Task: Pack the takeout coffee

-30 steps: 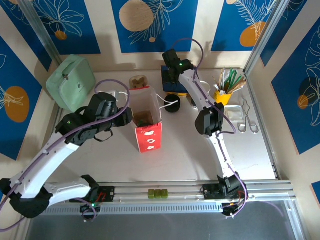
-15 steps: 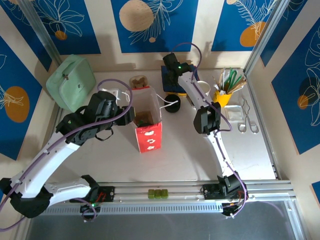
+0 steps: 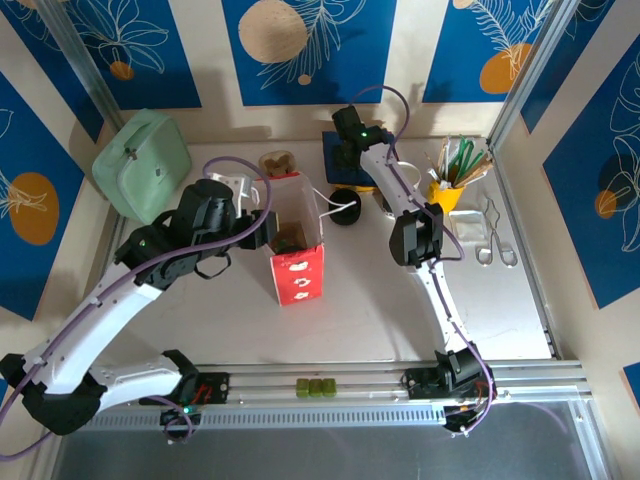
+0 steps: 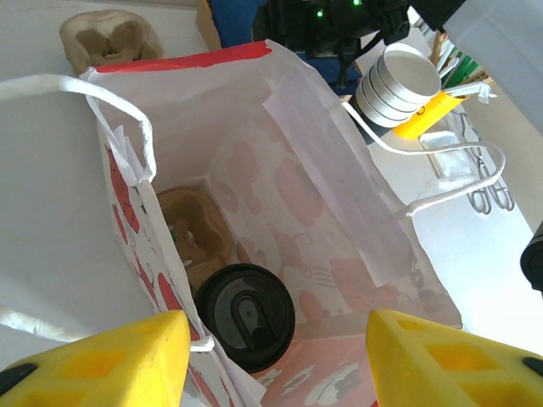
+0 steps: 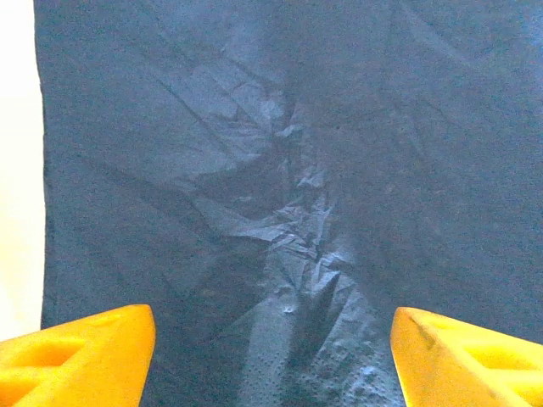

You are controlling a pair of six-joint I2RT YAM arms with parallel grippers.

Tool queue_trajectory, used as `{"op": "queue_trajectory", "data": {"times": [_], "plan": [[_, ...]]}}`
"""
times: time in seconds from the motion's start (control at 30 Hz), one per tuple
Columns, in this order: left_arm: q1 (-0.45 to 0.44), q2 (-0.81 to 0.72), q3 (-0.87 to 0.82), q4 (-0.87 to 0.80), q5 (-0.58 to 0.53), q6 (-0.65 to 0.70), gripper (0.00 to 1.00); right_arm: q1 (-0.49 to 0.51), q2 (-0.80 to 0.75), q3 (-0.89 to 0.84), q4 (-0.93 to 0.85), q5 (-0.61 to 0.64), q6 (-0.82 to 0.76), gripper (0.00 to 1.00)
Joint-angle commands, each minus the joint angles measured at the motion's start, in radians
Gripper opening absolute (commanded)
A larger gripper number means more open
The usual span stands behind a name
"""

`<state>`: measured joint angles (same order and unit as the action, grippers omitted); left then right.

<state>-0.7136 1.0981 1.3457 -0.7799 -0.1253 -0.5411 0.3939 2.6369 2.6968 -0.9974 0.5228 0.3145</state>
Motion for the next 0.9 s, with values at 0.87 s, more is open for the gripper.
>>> {"op": "queue_trajectory", "data": {"times": [0.87], "plan": [[0.008,-0.022,-0.023,0.025,0.024,-0.004,0.58,-0.019,0.054,0.050,-0.002,-0.105,0.059,0.37]]}}
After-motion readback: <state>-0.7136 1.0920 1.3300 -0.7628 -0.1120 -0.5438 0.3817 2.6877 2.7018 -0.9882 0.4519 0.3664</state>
